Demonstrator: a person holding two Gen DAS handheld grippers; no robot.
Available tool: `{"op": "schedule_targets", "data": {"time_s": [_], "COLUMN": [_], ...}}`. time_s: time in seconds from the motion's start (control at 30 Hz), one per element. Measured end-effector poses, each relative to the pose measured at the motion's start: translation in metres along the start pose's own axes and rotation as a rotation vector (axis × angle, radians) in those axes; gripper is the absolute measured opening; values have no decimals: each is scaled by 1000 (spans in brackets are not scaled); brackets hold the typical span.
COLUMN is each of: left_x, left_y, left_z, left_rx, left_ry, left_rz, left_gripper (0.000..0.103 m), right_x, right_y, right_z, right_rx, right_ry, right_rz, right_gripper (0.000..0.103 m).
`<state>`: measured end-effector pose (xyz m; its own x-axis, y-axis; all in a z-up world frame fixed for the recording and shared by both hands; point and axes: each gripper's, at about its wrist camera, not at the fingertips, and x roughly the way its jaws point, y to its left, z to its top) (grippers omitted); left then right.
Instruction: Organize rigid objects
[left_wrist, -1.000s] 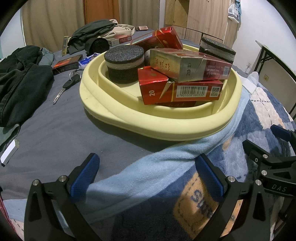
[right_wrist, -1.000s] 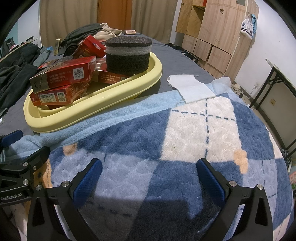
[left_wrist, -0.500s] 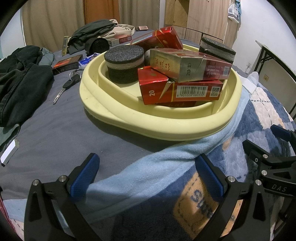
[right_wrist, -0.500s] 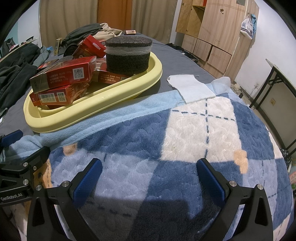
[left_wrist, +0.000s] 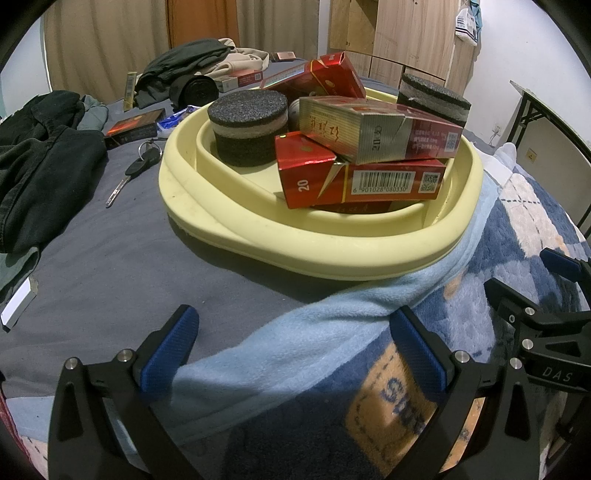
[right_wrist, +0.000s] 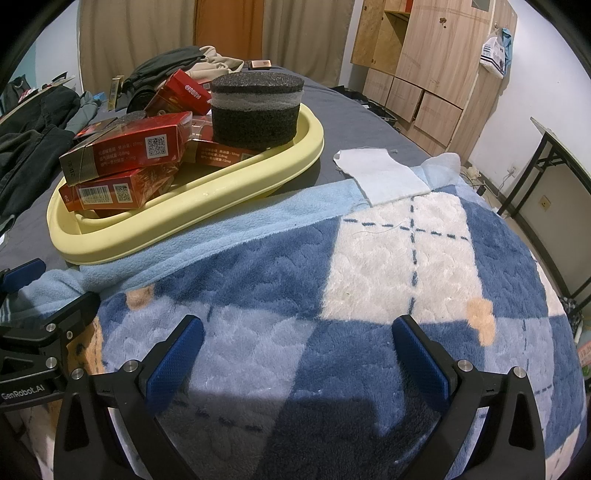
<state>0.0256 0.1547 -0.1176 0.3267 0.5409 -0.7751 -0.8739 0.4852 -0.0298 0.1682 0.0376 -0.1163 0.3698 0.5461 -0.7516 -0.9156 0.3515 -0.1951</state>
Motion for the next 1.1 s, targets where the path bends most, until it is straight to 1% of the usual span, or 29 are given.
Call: {"op": "schedule_targets", "data": {"time_s": [1.1], "left_x": [0], "left_y": [0], "left_z": [0], "left_rx": [0], "left_ry": [0], "left_rz": [0], "left_gripper": [103], "right_x": [0], "right_y": [0], "right_z": [0], "right_rx": [0], "right_ry": [0], "right_rz": [0], "right_gripper": [103]}}
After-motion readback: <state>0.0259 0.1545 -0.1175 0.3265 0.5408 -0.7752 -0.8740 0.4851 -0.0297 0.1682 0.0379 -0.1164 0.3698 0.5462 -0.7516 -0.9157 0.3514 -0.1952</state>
